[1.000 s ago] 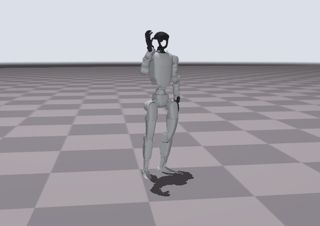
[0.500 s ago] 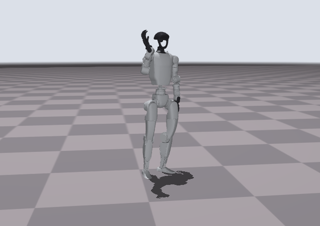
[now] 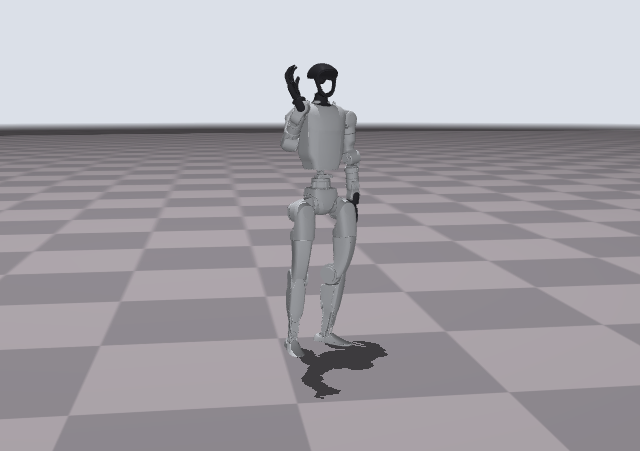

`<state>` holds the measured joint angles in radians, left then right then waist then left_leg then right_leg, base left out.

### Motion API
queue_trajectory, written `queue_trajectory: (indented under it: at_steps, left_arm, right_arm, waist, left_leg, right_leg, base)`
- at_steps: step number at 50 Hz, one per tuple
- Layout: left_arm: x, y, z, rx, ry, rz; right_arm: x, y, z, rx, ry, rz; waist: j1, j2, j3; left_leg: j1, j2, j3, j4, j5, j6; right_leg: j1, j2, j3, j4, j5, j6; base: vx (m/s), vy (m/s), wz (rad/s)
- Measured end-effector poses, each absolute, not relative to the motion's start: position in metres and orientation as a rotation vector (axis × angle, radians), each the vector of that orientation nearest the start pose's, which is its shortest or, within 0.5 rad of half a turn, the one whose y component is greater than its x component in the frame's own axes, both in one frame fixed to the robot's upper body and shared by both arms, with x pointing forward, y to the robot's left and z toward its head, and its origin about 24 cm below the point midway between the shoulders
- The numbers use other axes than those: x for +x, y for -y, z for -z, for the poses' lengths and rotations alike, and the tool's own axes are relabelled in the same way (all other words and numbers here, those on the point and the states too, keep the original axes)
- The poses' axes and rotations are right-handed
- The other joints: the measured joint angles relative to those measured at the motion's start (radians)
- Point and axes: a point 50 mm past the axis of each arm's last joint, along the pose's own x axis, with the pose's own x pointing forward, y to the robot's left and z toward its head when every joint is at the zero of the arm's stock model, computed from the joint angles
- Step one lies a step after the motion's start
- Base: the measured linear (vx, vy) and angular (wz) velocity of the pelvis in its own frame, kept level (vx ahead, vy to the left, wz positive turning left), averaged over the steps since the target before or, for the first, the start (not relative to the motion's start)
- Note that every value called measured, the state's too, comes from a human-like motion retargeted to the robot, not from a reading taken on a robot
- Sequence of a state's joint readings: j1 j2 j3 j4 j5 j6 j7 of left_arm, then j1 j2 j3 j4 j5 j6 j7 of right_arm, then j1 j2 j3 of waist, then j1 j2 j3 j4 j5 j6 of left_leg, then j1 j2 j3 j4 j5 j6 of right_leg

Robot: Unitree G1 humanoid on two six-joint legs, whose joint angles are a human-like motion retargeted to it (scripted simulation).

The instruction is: Upper body actions

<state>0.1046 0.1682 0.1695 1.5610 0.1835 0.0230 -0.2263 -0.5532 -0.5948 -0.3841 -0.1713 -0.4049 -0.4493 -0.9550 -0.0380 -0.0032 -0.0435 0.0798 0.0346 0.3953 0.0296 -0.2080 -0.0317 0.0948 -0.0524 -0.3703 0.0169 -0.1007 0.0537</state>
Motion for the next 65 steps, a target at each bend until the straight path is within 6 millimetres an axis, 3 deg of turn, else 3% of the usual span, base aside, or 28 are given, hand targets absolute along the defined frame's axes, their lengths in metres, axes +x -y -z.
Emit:
queue_trajectory:
  at_steps: [10,17,22,26,31,34,39,43,46,47,50,53,55,57,60,62,65]
  left_arm:
    - [-0.042,-0.211,0.173,-0.049,-1.712,0.032]
    - [-0.034,-0.210,0.174,-0.048,-1.684,0.038]
    - [-0.029,-0.208,0.175,-0.041,-1.667,0.054]
    - [-0.027,-0.208,0.175,-0.032,-1.664,0.068]
    - [-0.028,-0.208,0.175,-0.024,-1.669,0.081]
    - [-0.031,-0.208,0.175,-0.012,-1.679,0.101]
    - [-0.034,-0.207,0.175,0.000,-1.687,0.118]
    - [-0.035,-0.206,0.175,0.000,-1.689,0.123]
    - [-0.034,-0.207,0.175,0.007,-1.685,0.125]
    - [-0.034,-0.207,0.175,0.009,-1.683,0.125]
    - [-0.031,-0.207,0.175,0.008,-1.675,0.119]
    - [-0.035,-0.206,0.175,0.000,-1.682,0.125]
    - [-0.037,-0.205,0.175,-0.003,-1.689,0.133]
    - [-0.038,-0.204,0.175,-0.002,-1.693,0.137]
    - [-0.043,-0.202,0.174,-0.005,-1.707,0.147]
    - [-0.045,-0.200,0.174,-0.016,-1.711,0.153]
    - [-0.044,-0.198,0.175,-0.018,-1.712,0.173]
  right_arm:
    - [0.212,0.269,-0.296,-0.405,1.519,1.038]
    - [0.217,0.281,-0.256,-0.584,1.321,1.037]
    - [0.229,0.286,-0.195,-0.603,1.023,0.953]
    - [0.235,0.283,-0.130,-0.728,0.712,0.780]
    - [0.225,0.278,-0.031,-0.996,0.227,0.439]
    - [0.199,0.275,0.040,-1.133,-0.140,0.161]
    - [0.133,0.270,0.123,-1.134,-0.731,-0.131]
    - [0.062,0.251,0.161,-0.881,-1.164,-0.251]
    - [0.015,0.238,0.170,-0.634,-1.432,-0.318]
    - [0.003,0.233,0.171,1.605,4.247,0.950]
    - [-0.034,0.215,0.172,0.885,4.261,0.994]
    - [-0.051,0.198,0.171,0.593,4.226,1.103]
    - [-0.054,0.188,0.172,0.554,4.204,1.159]
    - [-0.051,0.187,0.174,0.719,4.200,1.074]
    - [-0.036,0.192,0.176,1.156,4.152,1.037]
    - [-0.022,0.198,0.177,1.429,3.994,1.257]
    - [-0.003,0.205,0.177,1.684,3.677,1.636]
  waist:
    - [-0.001,0.003,0.012]
    - [-0.003,0.001,0.031]
    - [-0.001,0.001,0.039]
    - [0.006,0.000,0.044]
    - [0.014,0.001,0.051]
    - [0.017,0.006,0.052]
    - [0.024,0.016,0.045]
    - [0.031,0.023,0.031]
    - [0.036,0.025,0.025]
    - [0.037,0.025,0.025]
    - [0.036,0.026,0.029]
    - [0.043,0.024,0.023]
    - [0.040,0.022,0.022]
    - [0.002,0.022,0.027]
    - [-0.068,0.025,0.029]
    - [-0.031,0.027,0.029]
    - [-0.003,0.030,0.028]
  left_leg:
    - [0.004,0.001,0.006,-0.001,0.005,0.001]
    - [0.009,0.000,0.002,0.000,0.009,0.004]
    - [0.009,0.000,-0.002,0.000,0.012,0.003]
    - [0.011,-0.001,-0.001,-0.001,0.014,0.003]
    - [0.014,-0.001,0.004,-0.002,0.016,0.003]
    - [0.014,0.000,0.008,-0.001,0.016,0.003]
    - [0.010,-0.001,0.010,0.000,0.017,0.003]
    - [0.001,-0.002,0.005,0.002,0.019,0.003]
    - [-0.004,-0.005,-0.001,0.004,0.021,0.005]
    - [-0.005,-0.006,-0.003,0.004,0.021,0.005]
    - [-0.008,-0.009,-0.010,0.007,0.022,0.005]
    - [-0.011,-0.017,0.000,0.005,0.023,0.007]
    - [-0.012,-0.022,0.003,0.004,0.023,0.008]
    - [-0.018,-0.027,-0.029,0.006,0.028,0.011]
    - [-0.027,-0.033,-0.087,0.007,0.037,0.016]
    - [-0.019,-0.024,-0.041,0.005,0.031,0.013]
    - [-0.015,-0.013,-0.009,0.003,0.029,0.010]
  right_leg:
    - [0.000,0.001,0.006,0.001,0.003,-0.001]
    - [0.008,0.001,0.002,0.001,0.004,-0.001]
    - [0.011,0.000,-0.002,0.000,0.004,-0.001]
    - [0.012,-0.001,-0.001,-0.001,0.004,-0.002]
    - [0.012,0.001,0.004,-0.001,0.005,-0.002]
    - [0.010,0.001,0.009,-0.001,0.006,-0.003]
    - [0.004,0.000,0.012,-0.001,0.007,-0.002]
    - [0.000,-0.003,0.008,-0.002,0.005,-0.002]
    - [0.000,-0.005,0.003,-0.002,0.004,-0.001]
    - [0.001,-0.006,0.001,-0.002,0.003,-0.001]
    - [0.003,-0.009,-0.004,-0.003,0.001,-0.001]
    - [0.005,0.011,0.006,-0.014,-0.003,-0.022]
    - [0.013,0.025,0.008,-0.028,-0.004,-0.036]
    - [0.030,0.023,-0.024,-0.044,-0.002,-0.030]
    - [0.025,0.003,-0.078,-0.039,0.009,-0.015]
    - [0.002,0.006,-0.032,-0.022,0.010,-0.021]
    - [-0.013,0.001,-0.001,-0.009,0.013,-0.012]
  base:
    - [0.00,0.00,0.00]
    - [0.00,0.00,0.00]
    - [0.00,0.00,0.00]
    - [0.00,0.00,0.00]
    - [0.00,0.00,0.00]
    - [0.00,0.00,0.00]
    - [0.00,0.00,0.00]
    - [0.00,0.00,0.00]
    - [0.00,0.00,0.00]
    - [0.00,0.00,0.00]
    - [0.00,0.00,0.00]
    - [0.00,0.00,-0.08]
    - [-0.01,0.01,-0.11]
    - [-0.03,-0.02,0.76]
    - [-0.02,-0.01,0.67]
    - [-0.02,0.01,-0.94]
    - [-0.02,0.00,-0.59]
